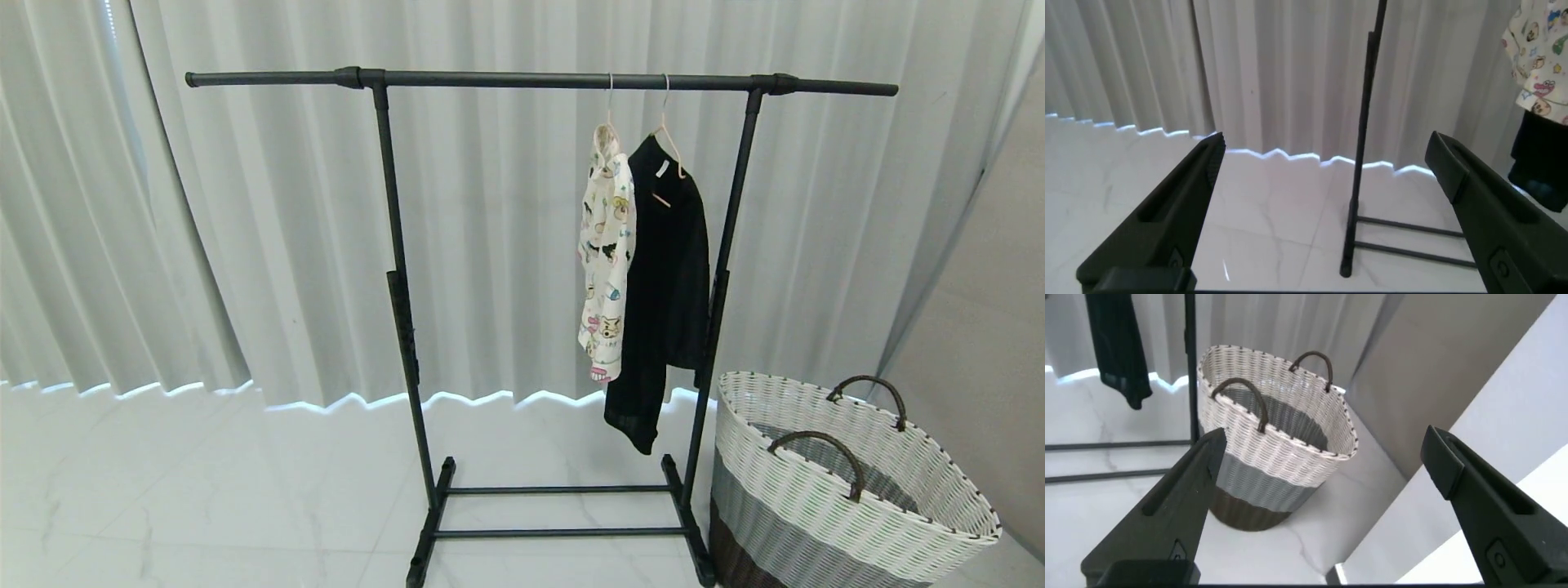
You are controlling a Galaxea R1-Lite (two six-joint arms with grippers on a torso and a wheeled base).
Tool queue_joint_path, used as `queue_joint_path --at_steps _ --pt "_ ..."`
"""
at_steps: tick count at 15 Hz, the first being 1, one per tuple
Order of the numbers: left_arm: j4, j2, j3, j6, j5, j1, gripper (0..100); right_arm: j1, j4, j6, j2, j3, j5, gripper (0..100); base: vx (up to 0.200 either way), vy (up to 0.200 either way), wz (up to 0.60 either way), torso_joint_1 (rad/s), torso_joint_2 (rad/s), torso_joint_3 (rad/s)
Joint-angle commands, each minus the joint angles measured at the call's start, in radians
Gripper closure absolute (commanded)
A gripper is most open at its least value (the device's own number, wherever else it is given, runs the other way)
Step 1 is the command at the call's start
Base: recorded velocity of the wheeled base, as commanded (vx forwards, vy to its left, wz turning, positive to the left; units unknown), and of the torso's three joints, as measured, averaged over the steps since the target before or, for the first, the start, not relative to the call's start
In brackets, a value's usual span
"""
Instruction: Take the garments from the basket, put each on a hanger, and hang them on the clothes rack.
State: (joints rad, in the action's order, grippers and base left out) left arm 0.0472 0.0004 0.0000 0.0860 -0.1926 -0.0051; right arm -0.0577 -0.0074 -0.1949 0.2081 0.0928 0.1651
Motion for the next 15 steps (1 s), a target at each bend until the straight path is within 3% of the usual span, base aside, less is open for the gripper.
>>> queue_joint_path --at_steps 1,2,6,8,9,10,11,13,14,15 --pt "0.000 0.000 0.000 0.000 -0.001 0.001 0 0.002 0.000 0.009 -0.122 -0.067 0.001 0 0.000 0.000 0.00 -0.066 0.10 0.080" --pt "0.000 0.000 0.000 0.000 0.013 0.001 0 0.002 0.000 0.031 -0.124 -0.068 0.002 0 0.000 0.000 0.00 -0.032 0.06 0.036" --pt "-0.027 0.000 0.000 0.026 0.234 0.001 0 0.002 -0.057 0.144 -0.124 -0.093 0.045 0 0.000 0.000 0.00 0.000 0.00 0.000" --pt "-0.053 0.003 0.000 0.035 0.243 -0.003 0 0.004 -0.065 0.084 -0.124 -0.093 0.039 0 0.000 0.000 0.00 0.000 0.00 0.000" --pt "-0.055 0.000 -0.002 -0.006 0.240 -0.003 0 0.041 -0.068 0.080 -0.150 -0.093 0.036 0 0.000 0.000 0.00 0.000 0.00 0.000" --pt "-0.055 0.000 -0.002 -0.068 0.228 -0.003 0 0.079 -0.063 0.123 -0.194 -0.093 0.021 0 0.000 0.000 0.00 0.000 0.00 0.000" --pt "-0.055 0.000 -0.002 -0.084 0.222 -0.003 0 0.062 -0.059 0.167 -0.207 -0.093 -0.001 0 0.000 0.000 0.00 0.000 0.00 0.000" --pt "-0.055 0.000 -0.002 -0.083 0.222 -0.003 0 0.062 -0.054 0.167 -0.207 -0.093 -0.007 0 0.000 0.000 0.00 0.000 0.00 0.000" --pt "-0.055 0.000 -0.002 -0.081 0.222 -0.003 0 0.062 -0.052 0.169 -0.207 -0.093 -0.033 0 0.000 0.000 0.00 0.000 0.00 0.000" --pt "-0.055 0.001 -0.002 -0.081 0.222 -0.003 0 0.062 -0.039 0.172 -0.208 -0.093 -0.127 0 0.000 0.000 0.00 0.000 0.00 0.000"
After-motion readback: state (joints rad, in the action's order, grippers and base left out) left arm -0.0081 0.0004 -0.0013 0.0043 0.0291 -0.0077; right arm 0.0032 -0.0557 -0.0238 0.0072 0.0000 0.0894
